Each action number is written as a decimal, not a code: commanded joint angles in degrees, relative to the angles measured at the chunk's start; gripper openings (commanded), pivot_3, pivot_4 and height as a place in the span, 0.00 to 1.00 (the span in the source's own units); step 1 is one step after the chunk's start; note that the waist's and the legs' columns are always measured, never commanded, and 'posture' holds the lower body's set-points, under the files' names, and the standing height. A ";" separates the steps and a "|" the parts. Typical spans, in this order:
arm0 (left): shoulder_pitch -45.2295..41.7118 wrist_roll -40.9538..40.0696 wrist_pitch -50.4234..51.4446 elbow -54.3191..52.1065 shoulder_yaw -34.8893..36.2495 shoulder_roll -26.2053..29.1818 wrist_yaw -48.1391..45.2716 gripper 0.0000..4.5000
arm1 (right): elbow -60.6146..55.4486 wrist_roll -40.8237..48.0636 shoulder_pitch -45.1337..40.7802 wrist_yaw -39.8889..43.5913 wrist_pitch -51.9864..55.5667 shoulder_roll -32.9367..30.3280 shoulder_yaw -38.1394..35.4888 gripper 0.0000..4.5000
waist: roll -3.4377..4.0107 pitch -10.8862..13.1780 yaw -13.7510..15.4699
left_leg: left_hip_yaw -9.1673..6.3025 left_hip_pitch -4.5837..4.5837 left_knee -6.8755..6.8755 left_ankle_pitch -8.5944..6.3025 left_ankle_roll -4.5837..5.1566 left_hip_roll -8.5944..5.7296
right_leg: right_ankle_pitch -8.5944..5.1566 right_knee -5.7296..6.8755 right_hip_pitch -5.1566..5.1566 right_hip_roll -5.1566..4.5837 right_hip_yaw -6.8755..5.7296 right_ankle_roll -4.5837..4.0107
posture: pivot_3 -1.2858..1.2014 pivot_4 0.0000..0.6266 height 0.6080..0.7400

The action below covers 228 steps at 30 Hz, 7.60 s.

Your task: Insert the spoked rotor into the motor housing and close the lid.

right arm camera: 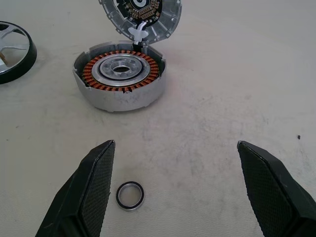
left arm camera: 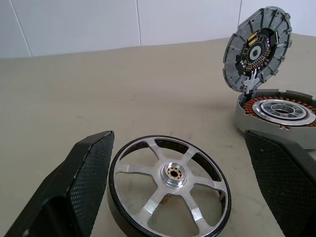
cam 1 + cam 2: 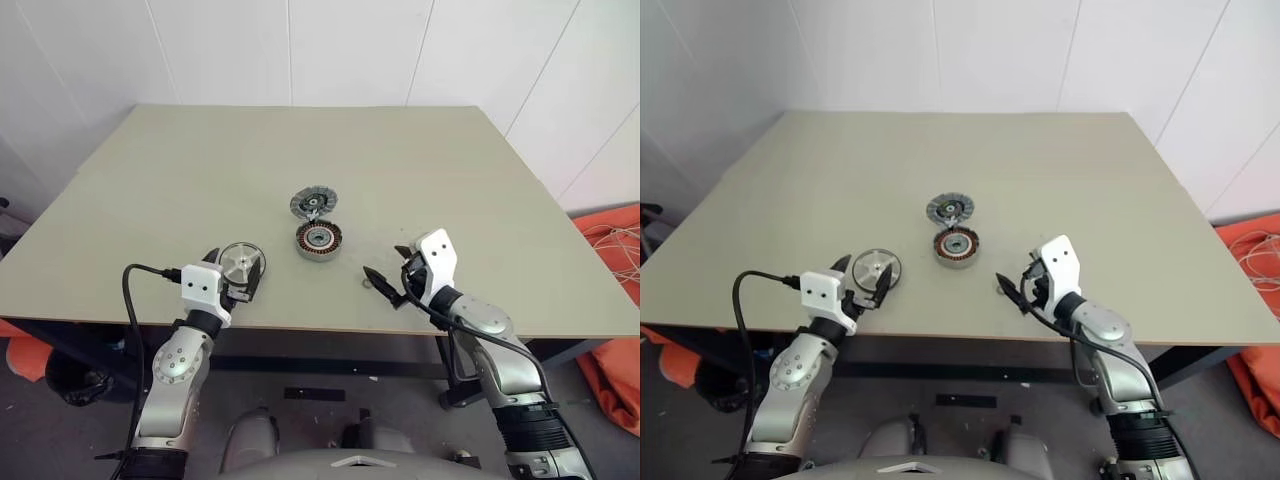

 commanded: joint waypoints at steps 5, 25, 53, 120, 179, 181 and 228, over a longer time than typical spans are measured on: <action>-0.87 -1.16 1.11 -2.78 0.58 0.74 -1.10 0.99 | -3.55 0.31 0.08 -0.65 -1.38 0.24 -0.20 1.00 | 0.00 0.00 0.02 | 0.00 0.00 0.00 0.00 0.00 0.00 | -0.01 0.00 0.00 0.00 0.00 0.01 | 0.52 0.00 1.00; -0.23 -1.78 1.23 -0.98 0.02 -0.05 -2.18 0.99 | -2.22 -0.70 -0.75 -0.82 -2.87 -0.02 0.56 1.00 | 0.00 0.00 0.02 | 0.00 0.00 0.00 0.00 0.00 0.00 | 0.05 0.00 0.00 0.00 0.00 -0.08 | 0.52 0.00 1.00; 0.61 -2.98 5.26 -6.16 0.67 0.07 -1.49 0.99 | 0.99 -3.25 -1.50 1.22 3.90 -1.33 5.83 1.00 | 0.00 0.00 0.01 | 0.00 0.00 0.01 0.00 0.00 0.00 | 0.06 0.00 0.02 0.00 0.00 -0.11 | 0.52 0.00 1.00; 0.49 -2.51 5.06 -5.55 -0.56 -0.45 -2.44 1.00 | 28.84 -9.03 -30.88 -0.08 -2.60 10.90 11.91 0.13 | 0.01 -0.01 -0.23 | 0.00 -0.04 0.05 0.02 -0.04 0.01 | 0.16 0.13 -0.08 0.00 0.00 -0.31 | 0.52 0.00 1.00; 0.01 -2.63 5.39 -5.35 -0.52 -0.32 -2.56 1.00 | 30.23 -9.38 -33.26 1.54 -3.71 12.11 9.55 0.01 | 0.01 -0.01 -0.22 | 0.00 -0.06 0.08 0.02 -0.04 0.02 | 0.16 0.19 -0.11 0.00 -0.01 -0.37 | 0.52 0.00 1.00; 0.03 -2.67 5.35 -5.28 -0.55 -0.30 -2.66 1.00 | 30.11 -9.54 -33.17 1.39 -3.27 12.14 9.60 0.01 | 0.01 -0.01 -0.22 | 0.00 -0.05 0.08 0.02 -0.04 0.02 | 0.16 0.19 -0.11 0.00 -0.01 -0.37 | 0.52 0.00 1.00; 0.51 -3.11 5.49 -7.11 -0.16 -0.40 -2.52 1.00 | 37.48 -10.58 -35.12 2.60 -6.79 13.86 8.94 0.01 | 0.01 -0.01 -0.17 | 0.00 -0.07 0.09 0.03 -0.05 0.03 | 0.15 0.21 -0.11 0.00 -0.02 -0.39 | 0.52 0.00 1.00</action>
